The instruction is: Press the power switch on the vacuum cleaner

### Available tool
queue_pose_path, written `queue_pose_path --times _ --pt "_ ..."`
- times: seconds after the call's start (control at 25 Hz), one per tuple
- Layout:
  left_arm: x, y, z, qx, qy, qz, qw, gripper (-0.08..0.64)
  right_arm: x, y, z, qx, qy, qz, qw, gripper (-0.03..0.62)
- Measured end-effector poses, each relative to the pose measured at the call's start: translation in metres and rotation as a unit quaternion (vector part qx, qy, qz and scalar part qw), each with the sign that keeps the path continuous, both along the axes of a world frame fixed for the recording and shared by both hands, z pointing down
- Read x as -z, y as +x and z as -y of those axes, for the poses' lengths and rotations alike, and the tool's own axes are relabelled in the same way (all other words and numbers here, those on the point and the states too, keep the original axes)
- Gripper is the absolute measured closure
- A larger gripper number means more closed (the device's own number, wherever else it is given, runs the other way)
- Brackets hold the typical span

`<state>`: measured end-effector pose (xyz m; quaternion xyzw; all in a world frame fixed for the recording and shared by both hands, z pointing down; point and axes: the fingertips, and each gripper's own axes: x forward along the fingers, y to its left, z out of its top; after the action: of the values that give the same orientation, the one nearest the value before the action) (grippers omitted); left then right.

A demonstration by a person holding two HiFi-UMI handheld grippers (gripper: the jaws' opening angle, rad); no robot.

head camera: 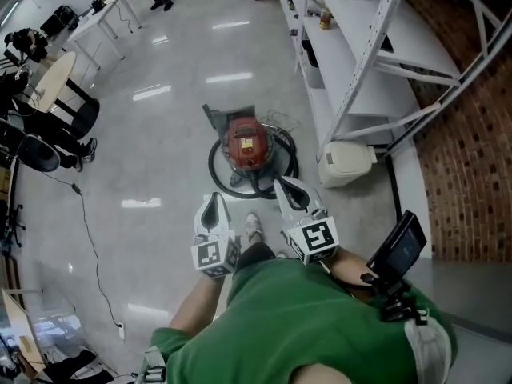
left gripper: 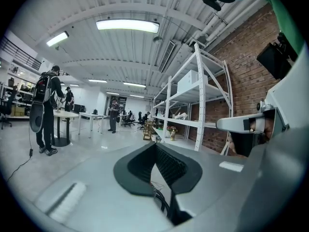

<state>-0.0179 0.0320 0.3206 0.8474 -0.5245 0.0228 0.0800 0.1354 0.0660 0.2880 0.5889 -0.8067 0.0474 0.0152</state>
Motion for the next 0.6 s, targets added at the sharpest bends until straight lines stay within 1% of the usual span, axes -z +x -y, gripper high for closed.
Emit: queue_pose_path --times 0.16,0.4,0.52,0.6 --pt "-0.001 -0.0028 -0.0071 -0.006 0.001 0.004 1.0 0.553 -0.0019 -0.0024 -0.0106 -0.003 -0.004 0.002 1.0 0.589" --pt "-0.0051 -0.0064 -0.0048 -0.004 0.0 0.001 1.0 0.552 -0.0045 -0.0003 -0.0091 -0.01 -0.002 0.003 1.0 0.589" --pt "-0.005 -0.0082 -0.0079 -0.005 -0.008 -0.004 1.0 0.552 -0.0058 -0.0036 -0.0101 -0.009 -0.006 0.0 1.0 0.589" --pt "-0.0039 -0.0088 -0.0086 -0.006 -0.005 -0.004 1.0 0.552 -0.005 -0.0055 -0.0104 -0.007 -0.005 -0.002 1.0 0.589"
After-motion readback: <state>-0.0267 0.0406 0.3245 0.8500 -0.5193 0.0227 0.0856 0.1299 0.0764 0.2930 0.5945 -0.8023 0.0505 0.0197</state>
